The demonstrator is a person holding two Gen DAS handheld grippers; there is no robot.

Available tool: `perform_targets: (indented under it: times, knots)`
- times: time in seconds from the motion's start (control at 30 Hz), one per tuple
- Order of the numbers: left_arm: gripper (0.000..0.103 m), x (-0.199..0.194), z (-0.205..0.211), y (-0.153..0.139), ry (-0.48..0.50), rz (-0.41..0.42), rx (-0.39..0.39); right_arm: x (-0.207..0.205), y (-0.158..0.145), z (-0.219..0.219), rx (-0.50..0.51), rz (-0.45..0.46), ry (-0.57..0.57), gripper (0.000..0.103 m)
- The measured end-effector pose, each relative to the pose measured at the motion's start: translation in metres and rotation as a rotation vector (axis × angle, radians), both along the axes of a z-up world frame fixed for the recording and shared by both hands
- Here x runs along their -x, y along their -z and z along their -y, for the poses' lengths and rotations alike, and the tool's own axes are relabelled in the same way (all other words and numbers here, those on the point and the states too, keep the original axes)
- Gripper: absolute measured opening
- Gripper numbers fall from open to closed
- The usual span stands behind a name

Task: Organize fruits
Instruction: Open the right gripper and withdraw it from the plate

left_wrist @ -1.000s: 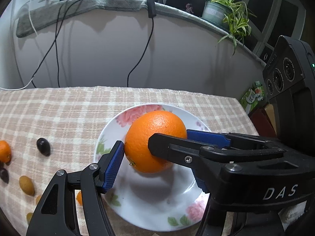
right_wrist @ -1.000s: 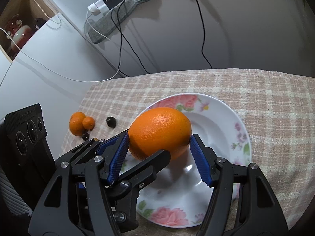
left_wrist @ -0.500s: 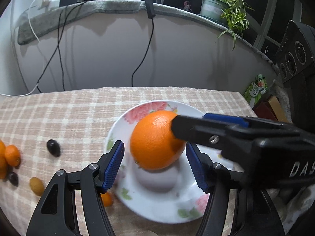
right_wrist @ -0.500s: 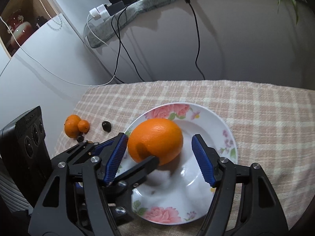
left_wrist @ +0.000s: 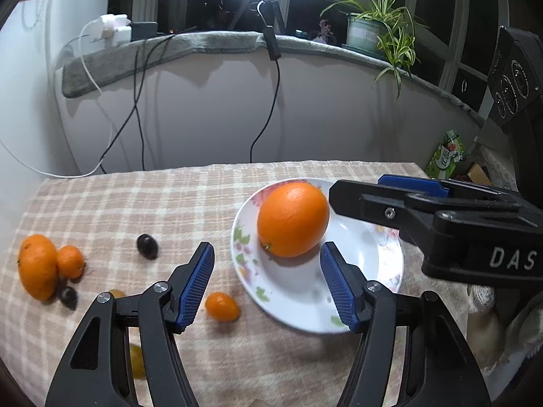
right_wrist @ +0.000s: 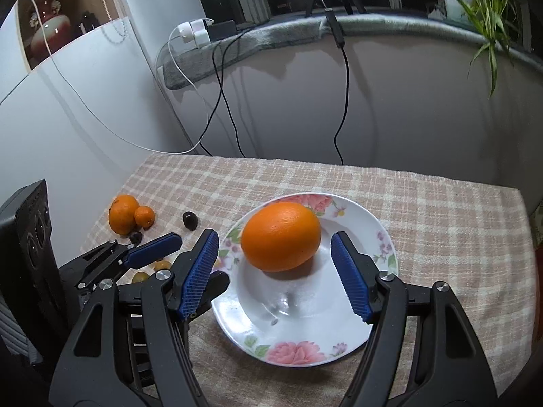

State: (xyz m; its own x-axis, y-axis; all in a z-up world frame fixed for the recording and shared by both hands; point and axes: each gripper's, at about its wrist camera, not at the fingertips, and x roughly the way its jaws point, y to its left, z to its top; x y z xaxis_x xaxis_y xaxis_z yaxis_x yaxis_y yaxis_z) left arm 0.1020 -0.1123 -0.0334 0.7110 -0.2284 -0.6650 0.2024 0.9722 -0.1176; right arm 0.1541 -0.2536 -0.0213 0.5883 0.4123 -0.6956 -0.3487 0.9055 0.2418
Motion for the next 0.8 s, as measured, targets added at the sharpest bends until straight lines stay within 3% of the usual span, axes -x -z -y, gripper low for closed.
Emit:
perform_targets:
  times: [0.33,0.43,0.47,0.8]
  knots:
    - [0.065,0.021,-0.038,-0.010,-0.054,0.032,0.016,0.018,-0.012,-0.026,0.022,0.088,-0.025,0.072]
    - [0.069,0.027,-0.055,-0.013,-0.090,0.036,0.004,0.020,-0.016,-0.036,0.033,0.119,-0.041,0.093]
    - [0.070,0.030,-0.063,-0.014,-0.104,0.038,0.002,0.021,-0.017,-0.040,0.036,0.130,-0.045,0.095]
    - [0.072,0.042,-0.137,-0.010,-0.250,0.027,-0.028,0.017,-0.017,-0.081,0.067,0.106,-0.146,0.095]
